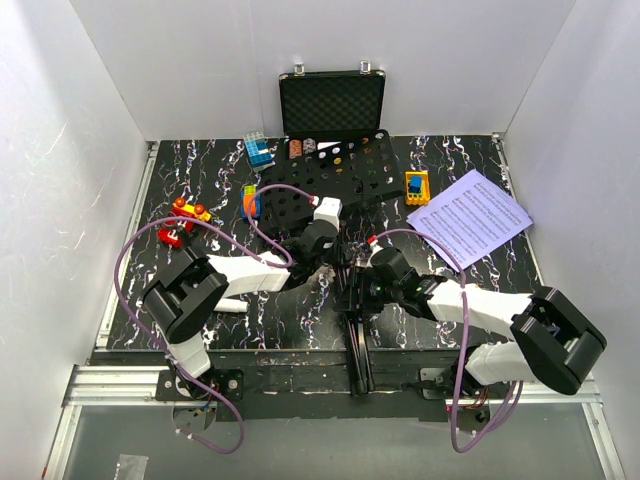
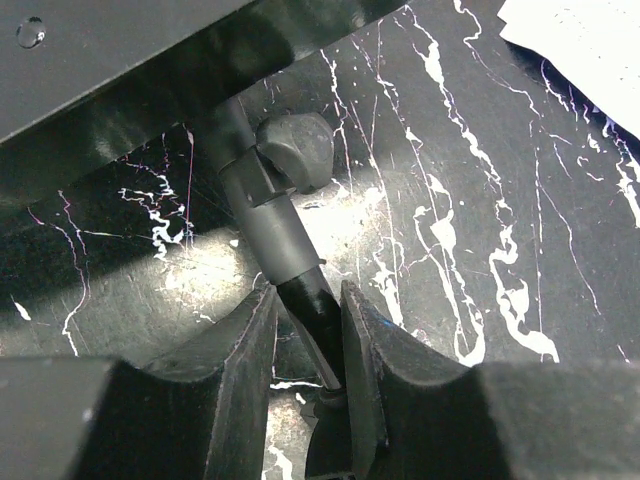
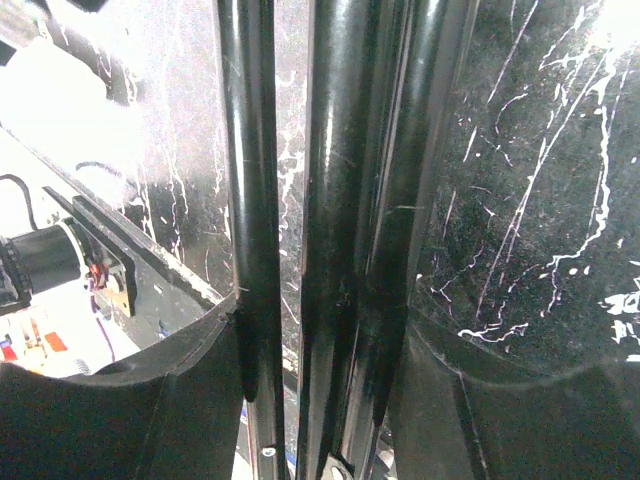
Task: Pack up the instrument practice props
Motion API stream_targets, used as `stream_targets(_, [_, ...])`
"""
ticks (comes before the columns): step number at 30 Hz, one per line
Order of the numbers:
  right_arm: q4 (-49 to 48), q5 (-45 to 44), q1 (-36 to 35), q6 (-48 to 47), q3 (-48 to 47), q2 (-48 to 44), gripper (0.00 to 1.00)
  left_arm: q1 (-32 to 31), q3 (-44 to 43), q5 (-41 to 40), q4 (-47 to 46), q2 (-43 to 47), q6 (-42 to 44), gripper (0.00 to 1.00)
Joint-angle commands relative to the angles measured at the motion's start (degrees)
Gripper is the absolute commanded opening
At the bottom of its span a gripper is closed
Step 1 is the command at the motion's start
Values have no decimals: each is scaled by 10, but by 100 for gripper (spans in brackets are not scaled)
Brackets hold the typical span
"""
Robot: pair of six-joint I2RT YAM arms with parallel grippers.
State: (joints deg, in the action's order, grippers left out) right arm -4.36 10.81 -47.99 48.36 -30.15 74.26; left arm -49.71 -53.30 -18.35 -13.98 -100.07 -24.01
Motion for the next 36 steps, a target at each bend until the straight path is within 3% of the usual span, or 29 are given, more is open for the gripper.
stream_targets(1, [-146, 25, 0, -16, -25, -10, 1, -3, 15, 2, 5, 9, 36, 11])
stream_targets(4, [-145, 23, 0, -13, -26, -3, 1, -1, 19, 17, 10, 14, 36, 37])
stream_targets(6, [-145, 22, 1, -11, -26, 2, 1, -1, 20, 23, 15, 18, 34, 47])
stream_targets(10, [-147, 23, 1, -4, -27, 9, 1, -1, 28, 37, 16, 33, 29, 62])
stream_targets(20, [-133, 9, 0, 2, -29, 15, 1, -1, 26, 66, 63, 108, 20, 84])
stream_targets(23, [-125, 4, 1, 7, -30, 21, 1, -1, 21, 76, 97, 140, 10, 98])
stream_targets(36, [-129, -14, 0, 16, -26, 48, 1, -1, 75, 117, 130, 246, -25, 98])
